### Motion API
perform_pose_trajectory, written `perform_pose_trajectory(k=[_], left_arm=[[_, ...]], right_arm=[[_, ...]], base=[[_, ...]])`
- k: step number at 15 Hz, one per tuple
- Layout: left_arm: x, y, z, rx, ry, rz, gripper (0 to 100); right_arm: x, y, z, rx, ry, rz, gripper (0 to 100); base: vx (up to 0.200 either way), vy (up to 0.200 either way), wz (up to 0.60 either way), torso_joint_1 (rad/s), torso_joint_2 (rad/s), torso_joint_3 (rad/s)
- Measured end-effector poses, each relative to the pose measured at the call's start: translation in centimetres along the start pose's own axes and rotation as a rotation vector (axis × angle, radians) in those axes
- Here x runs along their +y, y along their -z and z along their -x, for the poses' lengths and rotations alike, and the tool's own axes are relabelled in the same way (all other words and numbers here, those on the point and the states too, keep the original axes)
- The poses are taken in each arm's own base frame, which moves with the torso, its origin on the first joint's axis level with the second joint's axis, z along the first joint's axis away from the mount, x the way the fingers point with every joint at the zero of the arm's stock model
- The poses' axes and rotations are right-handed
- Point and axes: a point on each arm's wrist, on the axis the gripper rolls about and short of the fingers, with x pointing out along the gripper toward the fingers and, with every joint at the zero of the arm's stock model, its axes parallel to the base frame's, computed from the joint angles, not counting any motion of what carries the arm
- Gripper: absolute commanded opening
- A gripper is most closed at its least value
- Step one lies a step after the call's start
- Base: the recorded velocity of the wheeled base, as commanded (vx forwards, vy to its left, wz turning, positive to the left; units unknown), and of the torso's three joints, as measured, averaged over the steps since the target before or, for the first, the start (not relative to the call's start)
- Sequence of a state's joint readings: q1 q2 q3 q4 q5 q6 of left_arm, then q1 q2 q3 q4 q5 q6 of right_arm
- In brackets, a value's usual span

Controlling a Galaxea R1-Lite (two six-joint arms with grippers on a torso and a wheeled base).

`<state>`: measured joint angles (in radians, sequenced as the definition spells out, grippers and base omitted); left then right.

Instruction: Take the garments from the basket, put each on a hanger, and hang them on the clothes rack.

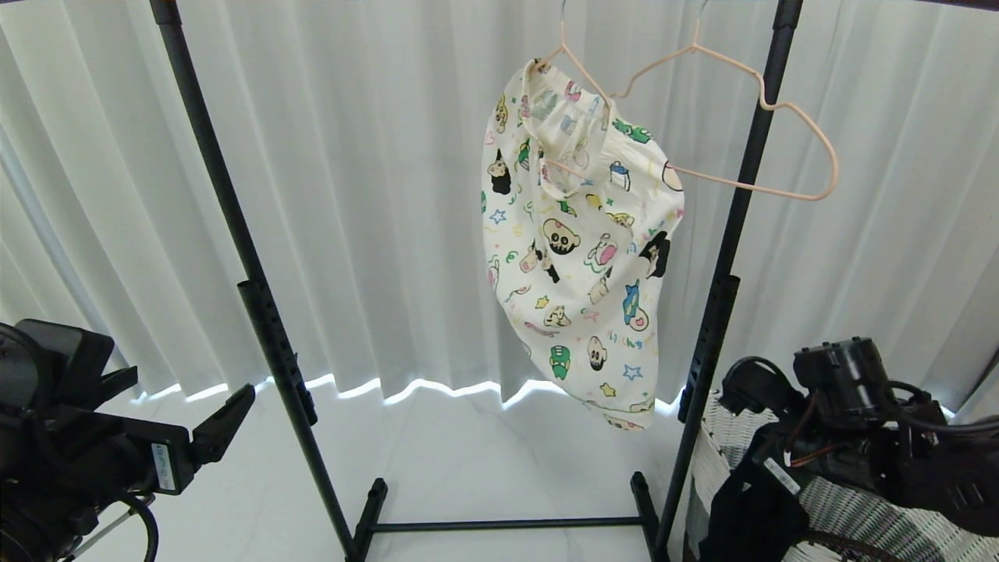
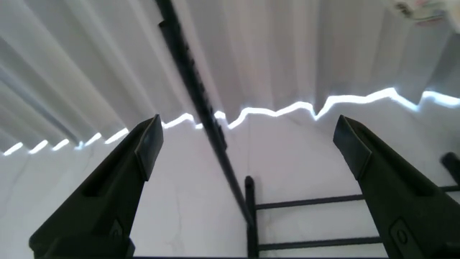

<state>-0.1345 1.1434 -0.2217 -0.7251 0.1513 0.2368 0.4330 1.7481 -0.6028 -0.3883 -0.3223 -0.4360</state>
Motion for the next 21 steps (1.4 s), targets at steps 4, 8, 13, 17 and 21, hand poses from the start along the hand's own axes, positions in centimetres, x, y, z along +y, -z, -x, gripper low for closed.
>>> perform_pose_trajectory(k=[4, 8, 13, 17, 21], left_arm=[[-0.5, -0.1, 0.2, -0.013, 0.032, -0.019, 100], [-0.6, -0.1, 0.3, -0.015, 0.042, -0.022, 100], [-1.2, -0.3, 0.4, -0.032, 0.097, -0.017, 100], [-3.7, -1.6, 1.3, -0.121, 0.393, 0.026, 100], [-7.1, -3.8, 2.8, -0.182, 0.682, 0.109, 100]], right_arm=[[0.0, -6.1, 4.6, -0.055, -0.087, -0.094, 0], [0.2, -10.8, 9.8, -0.170, -0.158, -0.106, 0], [0.7, -12.6, 11.9, -0.251, -0.189, -0.097, 0], [1.4, -13.6, 13.2, -0.306, -0.224, -0.110, 0], [3.4, -15.2, 14.8, -0.374, -0.371, -0.150, 0]], base=[[-0.100, 0.000, 0.00, 0.004, 0.00, 0.002], [-0.200, 0.000, 0.00, 0.000, 0.00, 0.005], [-0.120, 0.000, 0.00, 0.002, 0.00, 0.002], [0.000, 0.000, 0.00, 0.000, 0.00, 0.000], [0.000, 0.000, 0.00, 0.000, 0.00, 0.000]])
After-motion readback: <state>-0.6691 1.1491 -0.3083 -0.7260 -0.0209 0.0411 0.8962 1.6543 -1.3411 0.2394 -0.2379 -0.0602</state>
